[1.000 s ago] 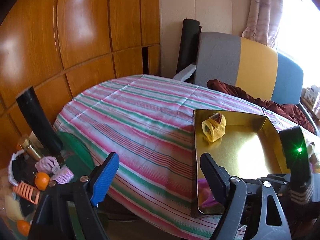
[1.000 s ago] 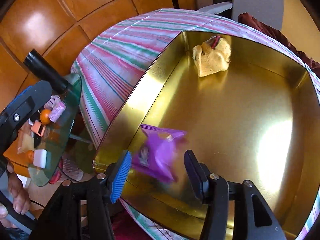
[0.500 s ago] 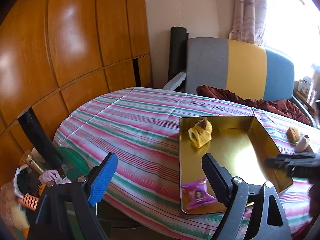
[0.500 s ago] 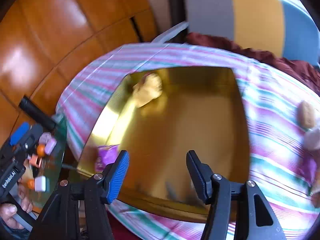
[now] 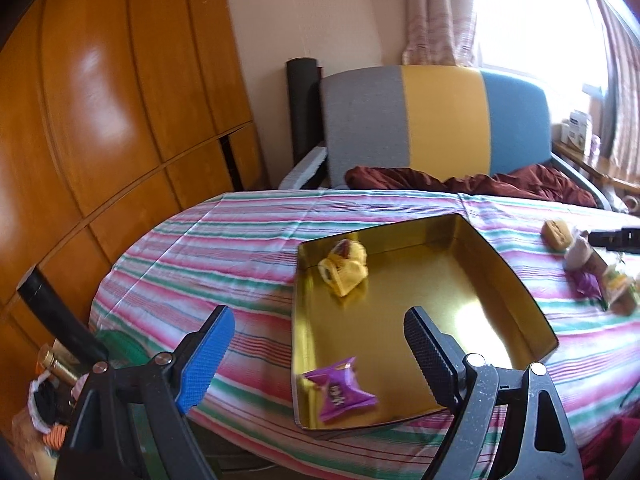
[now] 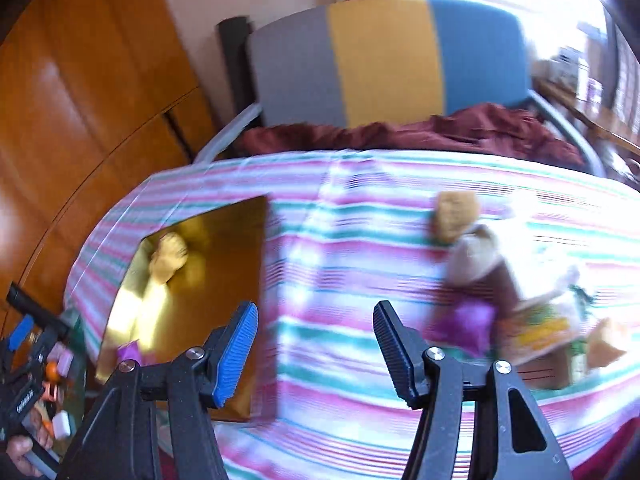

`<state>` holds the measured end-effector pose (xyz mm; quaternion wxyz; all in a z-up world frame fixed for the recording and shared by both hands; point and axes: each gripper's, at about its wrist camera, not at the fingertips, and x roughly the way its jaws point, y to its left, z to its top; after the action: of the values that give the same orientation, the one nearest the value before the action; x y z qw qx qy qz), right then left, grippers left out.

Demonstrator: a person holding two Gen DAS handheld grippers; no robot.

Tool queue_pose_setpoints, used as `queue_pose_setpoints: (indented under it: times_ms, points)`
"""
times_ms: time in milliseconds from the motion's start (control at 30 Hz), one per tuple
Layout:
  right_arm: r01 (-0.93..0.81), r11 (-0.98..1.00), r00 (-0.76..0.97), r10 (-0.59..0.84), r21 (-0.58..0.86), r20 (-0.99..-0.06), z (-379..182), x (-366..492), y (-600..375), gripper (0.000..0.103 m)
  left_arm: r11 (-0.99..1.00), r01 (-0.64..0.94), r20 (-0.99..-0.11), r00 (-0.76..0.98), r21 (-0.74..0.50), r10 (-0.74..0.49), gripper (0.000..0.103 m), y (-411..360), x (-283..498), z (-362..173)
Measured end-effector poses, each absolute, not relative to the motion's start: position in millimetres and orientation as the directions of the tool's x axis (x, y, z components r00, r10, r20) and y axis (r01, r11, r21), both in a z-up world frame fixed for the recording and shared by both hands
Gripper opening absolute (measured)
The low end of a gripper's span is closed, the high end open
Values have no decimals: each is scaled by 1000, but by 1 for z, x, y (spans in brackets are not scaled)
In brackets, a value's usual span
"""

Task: Organize objects
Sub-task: 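Move the left tool to a purple candy bar and grasp it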

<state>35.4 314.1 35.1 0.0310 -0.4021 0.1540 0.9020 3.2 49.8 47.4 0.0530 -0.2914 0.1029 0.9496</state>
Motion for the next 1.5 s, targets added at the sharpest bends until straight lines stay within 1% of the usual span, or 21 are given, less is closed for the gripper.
queue_pose_setpoints:
  times_ms: [167, 267, 367, 533, 600, 700, 767, 800, 867, 933, 1033, 1133, 1267, 1333, 1500]
  points:
    - [-289, -922, -688, 13, 257, -726, 38, 51, 369, 61, -957, -216, -566, -821, 193, 71, 87, 76, 5, 48]
    - [-352, -900, -690, 66, 255, -721, 40, 62, 400, 66, -946, -249, -570, -817, 206, 91, 87, 91, 5, 47]
    - [-412, -876, -685, 116, 251, -719, 38, 71, 431, 66, -934, -286, -577, -808, 216, 114, 87, 107, 6, 45]
    - [-548, -799, -653, 222, 248, -725, 22, 92, 487, 68, -902, -376, -594, -783, 212, 187, 87, 137, 9, 43]
    - [-607, -742, -639, 241, 286, -730, 10, 106, 510, 68, -884, -420, -605, -764, 204, 224, 87, 152, 10, 42]
    - [-688, -618, -619, 227, 380, -752, -10, 126, 538, 68, -852, -489, -625, -728, 185, 282, 87, 177, 11, 40]
    - [-708, -542, -636, 209, 453, -743, -15, 136, 552, 68, -828, -533, -637, -703, 175, 317, 87, 197, 12, 38]
    - [-715, -519, -638, 210, 468, -741, -16, 140, 556, 68, -816, -553, -644, -688, 169, 333, 87, 207, 13, 36]
    - [-725, -500, -631, 206, 474, -748, -17, 144, 559, 68, -791, -594, -666, -651, 148, 364, 87, 229, 12, 31]
    - [-714, -491, -641, 173, 499, -748, -20, 143, 560, 68, -765, -631, -686, -614, 131, 390, 86, 251, 13, 24]
    - [-706, -506, -639, 155, 495, -753, -20, 139, 557, 68, -727, -675, -709, -573, 125, 410, 84, 283, 14, 15]
    - [-697, -519, -642, 143, 496, -753, -20, 137, 554, 71, -698, -710, -737, -519, 89, 434, 84, 311, 10, 4]
    - [-687, -525, -649, 134, 502, -749, -20, 137, 554, 72, -688, -725, -773, -452, 27, 446, 80, 345, -3, -9]
    - [-683, -525, -653, 130, 507, -746, -20, 138, 554, 72, -684, -729, -783, -420, -10, 459, 80, 362, -14, -16]
    - [-681, -520, -657, 123, 516, -743, -21, 137, 557, 72, -668, -744, -807, -380, -25, 453, 80, 399, -36, -31]
